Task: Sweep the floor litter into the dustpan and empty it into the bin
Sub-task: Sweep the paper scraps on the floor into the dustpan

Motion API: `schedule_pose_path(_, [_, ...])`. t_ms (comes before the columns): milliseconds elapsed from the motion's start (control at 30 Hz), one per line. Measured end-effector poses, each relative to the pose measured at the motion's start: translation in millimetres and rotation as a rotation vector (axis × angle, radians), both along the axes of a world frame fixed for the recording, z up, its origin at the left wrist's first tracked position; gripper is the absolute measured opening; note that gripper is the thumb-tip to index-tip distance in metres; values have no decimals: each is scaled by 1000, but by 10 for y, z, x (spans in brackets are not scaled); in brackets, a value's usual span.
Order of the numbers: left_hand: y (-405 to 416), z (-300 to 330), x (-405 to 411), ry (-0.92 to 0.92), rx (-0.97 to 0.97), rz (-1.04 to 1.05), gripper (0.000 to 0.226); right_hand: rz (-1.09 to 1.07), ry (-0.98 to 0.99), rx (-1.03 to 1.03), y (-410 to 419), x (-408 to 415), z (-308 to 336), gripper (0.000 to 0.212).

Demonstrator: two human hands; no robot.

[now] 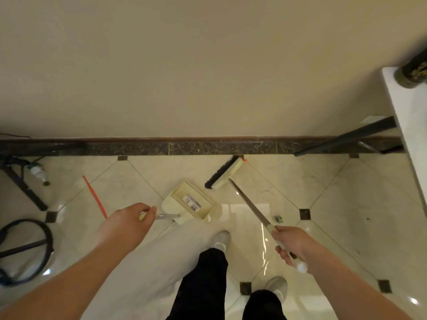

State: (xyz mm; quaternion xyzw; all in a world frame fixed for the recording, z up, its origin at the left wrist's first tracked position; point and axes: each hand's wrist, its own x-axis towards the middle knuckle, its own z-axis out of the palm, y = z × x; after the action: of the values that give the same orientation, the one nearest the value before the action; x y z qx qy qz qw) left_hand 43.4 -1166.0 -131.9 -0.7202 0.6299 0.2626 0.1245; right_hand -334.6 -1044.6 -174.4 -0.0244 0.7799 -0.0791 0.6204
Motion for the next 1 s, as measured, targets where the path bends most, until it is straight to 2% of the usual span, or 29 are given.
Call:
schedule_pose_path(133, [-102, 0, -50, -13, -14, -61, 38, -6, -13, -139, 72, 118, 341, 14])
schedule_pose_path(267, [-158, 4, -225, -7, -31, -126, 39, -20, -24, -189, -24, 100, 245, 38])
schedule_pose_path(300, [-156, 0, -281, -9, -39, -148, 39, -40, -16, -182, -99, 76, 144, 39])
schedule_pose_path(400, [-137, -9, -435, -22, -57, -221, 40, -80, -14, -149, -271, 0, -191, 21])
schedule_pose_path(467, [-107, -16, -550, -42, -64, -261, 41, -110, -39, -96, -117, -155, -376, 23])
schedule_pose_path(567, [-51, -57, -686, -75, -76, -307, 43, -207, -20, 1, 454, -416, -361, 21])
schedule_pose_path(700, [36, -117, -1016, -67, -70, -394, 48, -329, 19, 42, 1695, -683, -202, 26])
schedule_pose_path(833, [203, -66, -1402, -53, -75, -497, 48, -493, 5, 70, 2661, -798, 85, 42])
schedule_pose_path(933, [346, 10, -1678, -61, -85, -572, 45, -577, -22, 1, 3039, -963, 340, 50])
schedule_pose_path(1000, [433, 32, -1836, -43, -89, -600, 46, -592, -47, -82, 3152, -1084, 445, 47])
